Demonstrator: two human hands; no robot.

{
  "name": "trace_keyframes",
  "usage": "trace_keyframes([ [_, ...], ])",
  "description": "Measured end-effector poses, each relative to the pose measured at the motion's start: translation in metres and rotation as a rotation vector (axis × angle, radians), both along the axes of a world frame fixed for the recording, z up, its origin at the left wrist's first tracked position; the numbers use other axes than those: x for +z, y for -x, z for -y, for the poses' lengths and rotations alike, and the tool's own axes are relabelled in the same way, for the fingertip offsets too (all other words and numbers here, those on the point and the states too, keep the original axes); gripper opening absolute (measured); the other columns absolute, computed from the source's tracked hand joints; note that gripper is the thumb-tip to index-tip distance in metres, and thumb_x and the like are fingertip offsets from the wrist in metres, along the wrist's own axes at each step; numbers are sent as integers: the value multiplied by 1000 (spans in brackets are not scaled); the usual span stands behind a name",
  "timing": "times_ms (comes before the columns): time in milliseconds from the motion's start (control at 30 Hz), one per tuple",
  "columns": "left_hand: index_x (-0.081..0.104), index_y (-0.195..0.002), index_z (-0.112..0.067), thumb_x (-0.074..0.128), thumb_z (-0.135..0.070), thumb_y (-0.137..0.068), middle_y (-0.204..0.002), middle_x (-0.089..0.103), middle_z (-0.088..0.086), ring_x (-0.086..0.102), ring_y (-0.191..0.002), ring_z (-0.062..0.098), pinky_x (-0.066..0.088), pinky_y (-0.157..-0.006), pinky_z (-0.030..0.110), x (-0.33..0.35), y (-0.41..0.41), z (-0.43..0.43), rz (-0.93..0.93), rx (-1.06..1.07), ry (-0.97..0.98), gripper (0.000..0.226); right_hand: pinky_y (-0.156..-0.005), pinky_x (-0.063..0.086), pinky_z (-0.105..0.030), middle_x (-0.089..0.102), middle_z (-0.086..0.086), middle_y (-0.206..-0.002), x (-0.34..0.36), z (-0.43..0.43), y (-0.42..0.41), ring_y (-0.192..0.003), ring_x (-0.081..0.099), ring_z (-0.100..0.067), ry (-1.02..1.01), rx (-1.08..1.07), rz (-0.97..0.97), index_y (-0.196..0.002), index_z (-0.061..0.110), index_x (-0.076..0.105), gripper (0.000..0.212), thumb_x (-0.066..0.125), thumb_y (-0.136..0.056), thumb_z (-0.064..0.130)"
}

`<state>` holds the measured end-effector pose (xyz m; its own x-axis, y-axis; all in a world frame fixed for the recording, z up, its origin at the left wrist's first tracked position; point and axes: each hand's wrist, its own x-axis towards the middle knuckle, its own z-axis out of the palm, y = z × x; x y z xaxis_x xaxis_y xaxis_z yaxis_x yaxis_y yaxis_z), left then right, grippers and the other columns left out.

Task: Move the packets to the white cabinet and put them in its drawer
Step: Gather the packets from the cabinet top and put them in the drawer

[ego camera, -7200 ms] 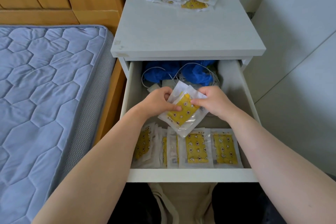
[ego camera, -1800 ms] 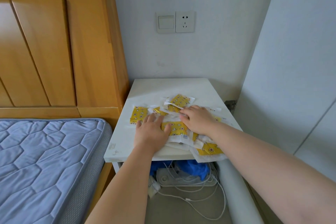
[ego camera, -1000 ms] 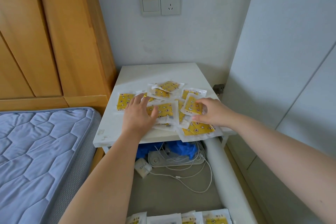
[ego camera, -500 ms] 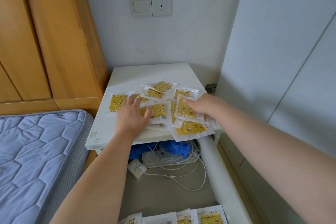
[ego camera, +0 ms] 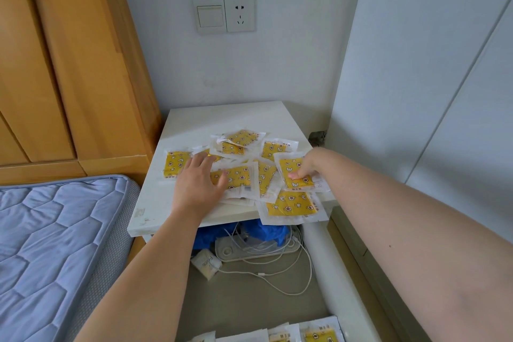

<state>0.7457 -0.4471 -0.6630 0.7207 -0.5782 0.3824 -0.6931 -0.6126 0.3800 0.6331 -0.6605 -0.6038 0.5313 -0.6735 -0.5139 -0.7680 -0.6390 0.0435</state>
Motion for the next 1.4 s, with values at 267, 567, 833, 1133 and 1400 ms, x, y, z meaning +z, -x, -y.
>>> trace_keyframes([
  [267, 66, -113, -8, 43, -37, -87, -119, 64, 10, 56, -112, 31, 50, -92, 45, 3, 13, -4, 267, -262, -35, 45, -104, 38, -31, 49, -9, -139, -6, 10, 8, -127, 48, -25, -2, -31, 152, -138, 9, 45, 76, 60, -82, 58],
  [567, 30, -149, -27, 30, -58, -97, -154, 31, -7, 15, -144, 17, 8, -118, 37, 20, 83, 37, 322, -614, -589, 61, -100, 43, -29, 54, -7, -134, 2, 14, 18, -121, 54, -22, -6, -110, 225, -132, 10, 51, 64, 66, -83, 50],
  [833, 50, -127, -18, 57, -47, -90, -135, 51, 0, 29, -136, 21, 20, -113, 35, 25, 97, 56, 207, -495, -543, 48, -102, 43, -35, 53, -8, -135, 7, 10, 13, -120, 54, -24, -127, -121, 241, -134, 12, 49, 63, 68, -83, 45],
  [1133, 49, -127, -14, 66, -33, -85, -122, 48, 3, 39, -115, 23, 31, -102, 32, 28, 105, 75, 384, -472, -666, 49, -99, 44, -26, 54, -6, -134, 12, 8, 24, -120, 55, -20, -62, -167, 406, -135, 10, 47, 54, 61, -91, 37],
  [1400, 54, -94, -13, 54, -28, -94, -100, 56, 6, 45, -102, 22, 36, -84, 31, 32, 115, 76, 120, -483, -423, 15, -79, 55, -48, 68, -16, -107, -25, 54, 49, -93, 66, -34, -643, -758, 925, -112, 4, 64, 48, 80, -67, 1],
])
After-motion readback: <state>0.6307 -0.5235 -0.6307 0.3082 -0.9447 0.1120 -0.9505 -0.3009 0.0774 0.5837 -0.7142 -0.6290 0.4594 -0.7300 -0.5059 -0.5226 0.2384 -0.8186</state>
